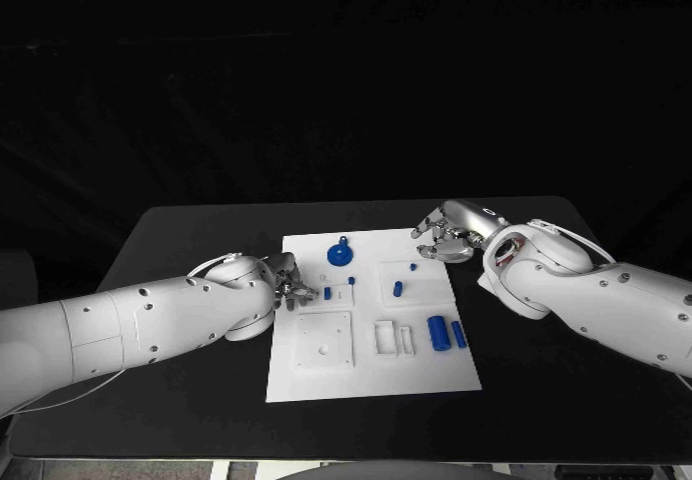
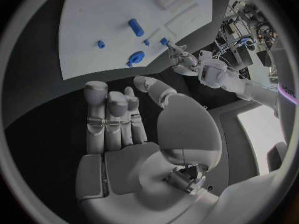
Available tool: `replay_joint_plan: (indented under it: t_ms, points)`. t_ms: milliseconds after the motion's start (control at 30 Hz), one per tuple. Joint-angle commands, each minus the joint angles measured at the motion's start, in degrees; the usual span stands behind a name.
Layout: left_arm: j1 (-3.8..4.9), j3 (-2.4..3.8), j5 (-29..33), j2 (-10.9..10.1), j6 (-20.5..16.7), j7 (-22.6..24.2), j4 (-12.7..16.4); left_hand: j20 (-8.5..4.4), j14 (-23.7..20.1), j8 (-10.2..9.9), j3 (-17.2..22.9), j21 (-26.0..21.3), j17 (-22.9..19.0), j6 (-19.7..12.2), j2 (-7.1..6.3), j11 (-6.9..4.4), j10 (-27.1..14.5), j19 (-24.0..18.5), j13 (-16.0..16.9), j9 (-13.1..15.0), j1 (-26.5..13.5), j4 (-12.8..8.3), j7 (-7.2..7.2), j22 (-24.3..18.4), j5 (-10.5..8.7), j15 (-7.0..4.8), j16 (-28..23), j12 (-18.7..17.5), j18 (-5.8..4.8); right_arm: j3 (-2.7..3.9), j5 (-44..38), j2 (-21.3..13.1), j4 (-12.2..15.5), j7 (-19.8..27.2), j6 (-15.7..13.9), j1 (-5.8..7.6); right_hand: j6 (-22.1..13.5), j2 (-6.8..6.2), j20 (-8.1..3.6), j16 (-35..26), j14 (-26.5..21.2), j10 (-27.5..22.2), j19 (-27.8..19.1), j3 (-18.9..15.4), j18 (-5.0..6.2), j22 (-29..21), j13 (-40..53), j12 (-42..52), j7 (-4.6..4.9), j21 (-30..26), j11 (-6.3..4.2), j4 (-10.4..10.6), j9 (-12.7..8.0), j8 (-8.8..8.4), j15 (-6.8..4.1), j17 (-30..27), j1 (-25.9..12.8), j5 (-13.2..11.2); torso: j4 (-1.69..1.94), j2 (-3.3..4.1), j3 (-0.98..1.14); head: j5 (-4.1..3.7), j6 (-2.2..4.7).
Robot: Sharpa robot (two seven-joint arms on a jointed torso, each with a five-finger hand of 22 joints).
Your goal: Assemble the parts on the task board
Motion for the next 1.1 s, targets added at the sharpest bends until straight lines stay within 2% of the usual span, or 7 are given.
replay_joint_plan:
  t_ms: [33, 267, 633, 733, 933, 1000, 1100]
  points:
    - [-0.64, -0.36, 0.69, 0.11, 3.51, -1.06, 0.18, 0.30, -0.07, -0.11, 0.07, -0.27, -0.12, 5.44, -0.65, -0.99, 1.95, -0.07, -0.04, 0.05, -0.01, 0.41, -2.65, 1.09, 0.41, 0.11, -0.17, -0.17, 0.83, 0.04, -0.11, 0.06, 0.00, 0.45, 0.63, -0.06, 0.45, 0.13, 0.02, -0.32, -0.36, -0.43, -0.38, 0.33, 1.08, 3.79, -0.02, -0.30, 0.07, 0.11, 0.04, -0.09, -0.06, -0.11, 0.15, -0.04, -0.55, 0.28, 0.00, -0.01, 0.01, 0.04, -0.05]
    - [-0.65, -0.36, 0.70, 0.11, 3.69, -0.91, 0.22, 0.24, -0.07, -0.22, 0.67, -0.40, -0.18, 5.47, -2.59, -1.00, 1.95, -0.07, -0.09, 0.01, -0.48, 1.21, -2.69, 1.07, 1.98, 0.08, -0.22, -0.26, 0.76, 0.04, -0.11, 0.08, -0.03, 0.45, 0.67, -0.12, 0.45, 0.13, 0.02, -0.32, -0.36, -0.43, -0.38, 0.33, 1.08, 3.79, -0.02, -0.30, 0.07, 0.11, 0.04, -0.09, -0.06, -0.11, 0.15, -0.04, -0.55, 0.28, -0.04, -0.02, 0.02, 0.05, -0.02]
    - [-0.65, -0.36, 0.70, 0.01, 2.78, -0.85, 0.05, 0.26, -0.11, -0.23, 0.64, -0.41, -0.33, 5.43, -2.92, -1.01, 1.94, -0.03, -0.13, 0.03, -0.71, 1.93, -2.71, 1.08, 0.68, 0.03, -0.34, -0.35, 0.79, 0.04, -0.10, 0.09, -0.05, 0.47, 0.68, -0.17, 0.46, 0.17, 0.02, -0.33, -0.36, -0.42, -0.36, 0.28, 1.07, 3.79, -0.02, -0.29, 0.06, 0.11, 0.03, -0.04, -0.06, -0.11, 0.14, -0.05, -0.61, 0.41, -0.01, 0.02, -0.01, -0.08, 0.07]
    - [-0.65, -0.35, 0.70, -0.09, 2.03, -0.75, 0.00, 0.35, -0.17, -0.18, 0.18, -0.54, -0.88, 5.52, -4.42, -1.02, 1.92, -0.03, -0.24, -0.03, -1.01, 5.13, -2.69, 1.06, -4.21, -0.01, -0.68, -0.63, 0.90, 0.04, -0.10, 0.10, -0.05, 0.47, 0.68, -0.18, 0.46, 0.17, 0.02, -0.33, -0.36, -0.42, -0.36, 0.28, 1.07, 3.79, -0.02, -0.29, 0.06, 0.11, 0.03, -0.04, -0.06, -0.11, 0.14, -0.05, -0.61, 0.41, 0.00, 0.00, -0.04, -0.09, 0.10]
    - [-0.65, -0.33, 0.71, -0.50, 0.47, -0.32, 0.05, 0.33, -0.29, -0.02, 1.06, -0.93, -1.82, 5.52, -8.98, -0.98, 1.91, -0.05, -0.52, -0.39, 0.32, 12.40, -2.73, 1.00, -8.58, -0.05, -1.30, -1.29, 0.95, 0.04, -0.10, 0.08, -0.08, 0.49, 0.66, -0.20, 0.46, 0.17, 0.02, -0.33, -0.36, -0.42, -0.36, 0.28, 1.07, 3.79, -0.02, -0.29, 0.06, 0.11, 0.03, -0.04, -0.06, -0.11, 0.14, -0.05, -0.61, 0.41, -0.01, 0.02, -0.08, -0.15, 0.14]
    - [-0.64, -0.32, 0.90, -0.78, -0.19, -0.07, 0.18, -0.03, -0.39, 0.01, 0.05, -1.22, -2.42, 5.50, -10.75, -0.92, 1.89, -0.02, -0.67, -0.66, 0.60, 15.42, -2.61, 0.99, -9.38, -0.12, -1.75, -1.71, 0.71, 0.04, -0.09, 0.07, -0.10, 0.50, 0.65, -0.21, 0.46, 0.17, 0.02, -0.33, -0.36, -0.42, -0.36, 0.28, 1.07, 3.79, -0.02, -0.29, 0.06, 0.11, 0.03, -0.04, -0.06, -0.11, 0.14, -0.05, -0.61, 0.41, 0.00, 0.00, -0.05, -0.17, 0.18]
    - [-0.61, -0.29, 1.34, -1.35, -0.98, 0.32, 0.53, -0.77, -0.41, -0.09, -1.97, -1.77, -3.01, 5.43, -11.07, -0.90, 1.88, 0.11, -0.76, -1.03, 1.40, 17.10, -2.50, 0.97, -9.26, -0.16, -2.26, -2.09, -0.06, 0.04, -0.06, 0.07, -0.15, 0.51, 0.62, -0.22, 0.46, 0.17, 0.02, -0.33, -0.36, -0.42, -0.36, 0.28, 1.07, 3.79, -0.02, -0.29, 0.06, 0.11, 0.03, -0.04, -0.06, -0.11, 0.14, -0.05, -0.61, 0.41, 0.02, -0.02, -0.05, -0.15, 0.27]
